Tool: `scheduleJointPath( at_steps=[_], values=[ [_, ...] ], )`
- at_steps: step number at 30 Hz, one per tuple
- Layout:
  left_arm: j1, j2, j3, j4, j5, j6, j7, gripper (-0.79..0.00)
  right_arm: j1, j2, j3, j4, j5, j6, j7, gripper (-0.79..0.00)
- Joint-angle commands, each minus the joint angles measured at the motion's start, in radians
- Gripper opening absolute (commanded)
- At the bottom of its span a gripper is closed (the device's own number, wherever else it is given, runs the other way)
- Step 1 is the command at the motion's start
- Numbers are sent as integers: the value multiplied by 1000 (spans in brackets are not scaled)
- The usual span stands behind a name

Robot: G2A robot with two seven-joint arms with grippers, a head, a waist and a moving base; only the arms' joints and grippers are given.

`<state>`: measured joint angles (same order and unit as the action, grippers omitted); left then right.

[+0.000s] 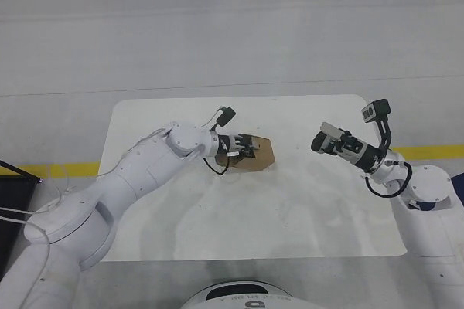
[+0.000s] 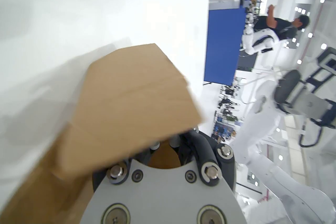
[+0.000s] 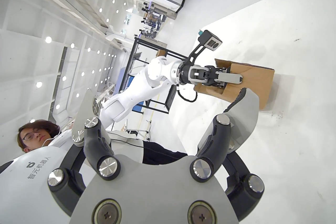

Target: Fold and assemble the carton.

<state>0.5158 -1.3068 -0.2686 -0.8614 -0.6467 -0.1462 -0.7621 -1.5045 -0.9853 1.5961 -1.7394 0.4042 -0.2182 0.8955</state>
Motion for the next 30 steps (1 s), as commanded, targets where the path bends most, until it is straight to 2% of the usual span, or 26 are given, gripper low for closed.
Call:
scheduleJointPath(
  at_steps=[1,2,3,4,5,11,16,23,30],
  values=[
    [-5,0,-23,2,-26,5,-34,-785,-14,0,1,-7,-1,-2,-7,0],
    [-6,1,-32,4,-28,7,-44,-776,-21,-1,-2,-12,-5,0,-9,0],
    [-6,1,-38,6,-23,12,-52,-622,-24,0,-6,-18,-15,5,-8,0],
    [-5,1,-44,4,-21,19,-59,-271,-25,0,-10,-24,-25,7,-9,0],
    [-3,0,-50,1,-19,24,-62,0,-25,-1,-16,-28,-26,6,-9,0],
    [20,-3,-86,-10,-18,32,-80,0,0,-4,-54,-28,-51,14,-8,0],
    [45,0,-135,4,-44,4,-87,0,38,-6,-92,-17,-94,31,-9,0],
    [109,26,-259,21,-199,-83,-187,0,85,-8,-136,-21,-161,40,-8,0],
    [150,41,-309,10,-181,-55,-200,0,129,-10,-176,-6,-186,60,2,0]
  ],
)
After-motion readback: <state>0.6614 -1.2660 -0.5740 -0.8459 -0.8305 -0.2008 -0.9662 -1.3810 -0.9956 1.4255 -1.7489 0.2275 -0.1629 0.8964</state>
